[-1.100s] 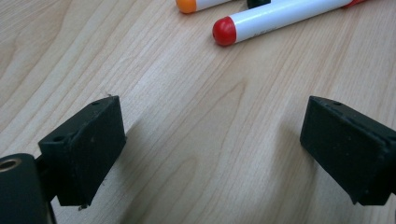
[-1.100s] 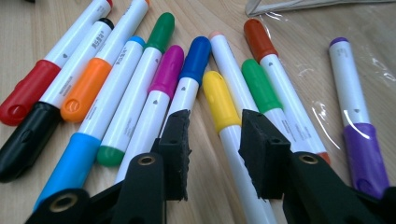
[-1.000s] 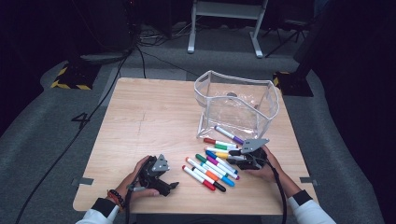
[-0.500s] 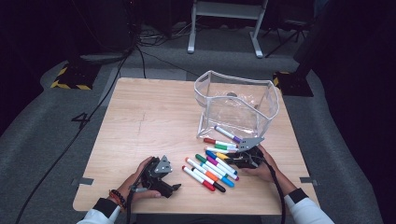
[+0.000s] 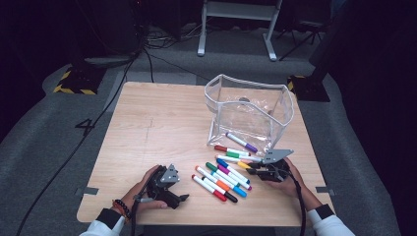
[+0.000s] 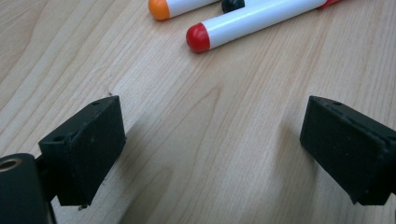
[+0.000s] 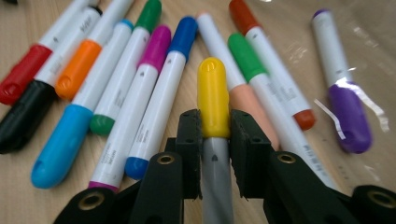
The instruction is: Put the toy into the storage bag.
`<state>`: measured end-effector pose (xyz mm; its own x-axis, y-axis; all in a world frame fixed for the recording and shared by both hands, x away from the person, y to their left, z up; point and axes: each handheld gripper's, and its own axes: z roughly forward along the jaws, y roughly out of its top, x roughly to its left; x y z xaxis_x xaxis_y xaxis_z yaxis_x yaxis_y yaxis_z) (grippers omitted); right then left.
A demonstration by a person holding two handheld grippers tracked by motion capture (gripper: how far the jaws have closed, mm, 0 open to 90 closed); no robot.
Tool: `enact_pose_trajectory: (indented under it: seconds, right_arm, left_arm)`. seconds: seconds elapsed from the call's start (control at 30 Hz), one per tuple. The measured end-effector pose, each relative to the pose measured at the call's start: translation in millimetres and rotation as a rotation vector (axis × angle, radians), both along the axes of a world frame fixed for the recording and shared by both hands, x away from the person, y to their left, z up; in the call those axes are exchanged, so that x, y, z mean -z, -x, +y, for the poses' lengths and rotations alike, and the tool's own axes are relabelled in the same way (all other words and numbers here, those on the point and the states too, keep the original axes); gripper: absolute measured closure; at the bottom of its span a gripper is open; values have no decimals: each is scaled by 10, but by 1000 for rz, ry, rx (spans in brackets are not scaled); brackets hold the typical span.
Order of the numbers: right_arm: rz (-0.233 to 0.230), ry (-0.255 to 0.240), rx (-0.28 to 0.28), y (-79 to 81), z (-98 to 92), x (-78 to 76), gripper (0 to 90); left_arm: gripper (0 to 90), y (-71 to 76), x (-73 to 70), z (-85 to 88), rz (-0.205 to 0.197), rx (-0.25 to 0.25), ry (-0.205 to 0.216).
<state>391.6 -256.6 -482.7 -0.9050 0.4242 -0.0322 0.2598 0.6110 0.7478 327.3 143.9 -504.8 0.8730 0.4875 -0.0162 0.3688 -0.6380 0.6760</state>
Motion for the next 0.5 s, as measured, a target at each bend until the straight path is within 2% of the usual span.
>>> enact_pose_trajectory:
  seconds: [0.03,0.17,0.23,0.5]
  right_arm:
    - [-11,-39,12,20,-61,-82,746]
    - [-42,-85,25,58,-146,-229,746]
    - [-66,-115,30,91,-194,-362,746]
    - [-153,-171,42,162,-258,-806,746]
  left_arm:
    - [70,-3,1,12,0,1,2]
    - [70,-7,0,22,0,3,0]
    - [70,-10,0,23,1,4,-1]
    - [70,-22,-1,37,0,5,-1]
